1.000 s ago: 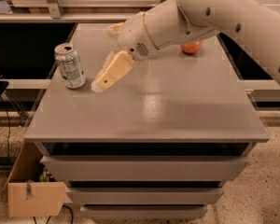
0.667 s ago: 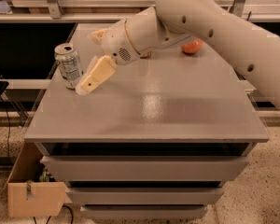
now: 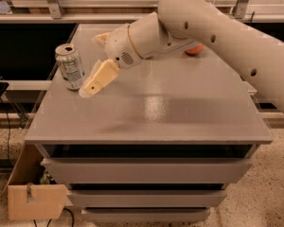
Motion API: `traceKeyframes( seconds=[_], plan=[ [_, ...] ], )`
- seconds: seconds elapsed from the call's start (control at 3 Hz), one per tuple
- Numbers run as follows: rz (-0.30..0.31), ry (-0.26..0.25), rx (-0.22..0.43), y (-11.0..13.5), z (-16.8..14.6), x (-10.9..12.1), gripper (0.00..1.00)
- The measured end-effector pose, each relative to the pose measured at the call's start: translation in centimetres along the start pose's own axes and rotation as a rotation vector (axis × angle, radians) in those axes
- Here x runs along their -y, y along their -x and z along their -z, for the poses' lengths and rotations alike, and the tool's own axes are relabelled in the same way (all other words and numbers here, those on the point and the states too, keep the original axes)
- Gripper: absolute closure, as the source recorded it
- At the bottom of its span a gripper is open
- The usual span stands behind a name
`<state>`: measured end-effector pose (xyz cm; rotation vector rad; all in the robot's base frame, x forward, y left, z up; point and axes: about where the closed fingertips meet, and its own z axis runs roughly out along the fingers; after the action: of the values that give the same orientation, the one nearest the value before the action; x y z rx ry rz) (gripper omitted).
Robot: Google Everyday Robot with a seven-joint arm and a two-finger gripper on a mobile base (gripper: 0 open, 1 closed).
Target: Pick 7up can
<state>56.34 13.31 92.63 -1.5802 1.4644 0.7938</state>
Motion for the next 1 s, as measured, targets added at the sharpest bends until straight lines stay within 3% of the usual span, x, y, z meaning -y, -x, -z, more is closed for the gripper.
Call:
traceKeyframes(
  seconds=[0.67, 1.0],
  plan=[
    [-0.002, -0.050, 0.126, -1.7, -2.0, 2.6, 0.00],
    [0.010, -0.040, 0.199, -1.7, -3.9, 3.7, 0.00]
  ],
)
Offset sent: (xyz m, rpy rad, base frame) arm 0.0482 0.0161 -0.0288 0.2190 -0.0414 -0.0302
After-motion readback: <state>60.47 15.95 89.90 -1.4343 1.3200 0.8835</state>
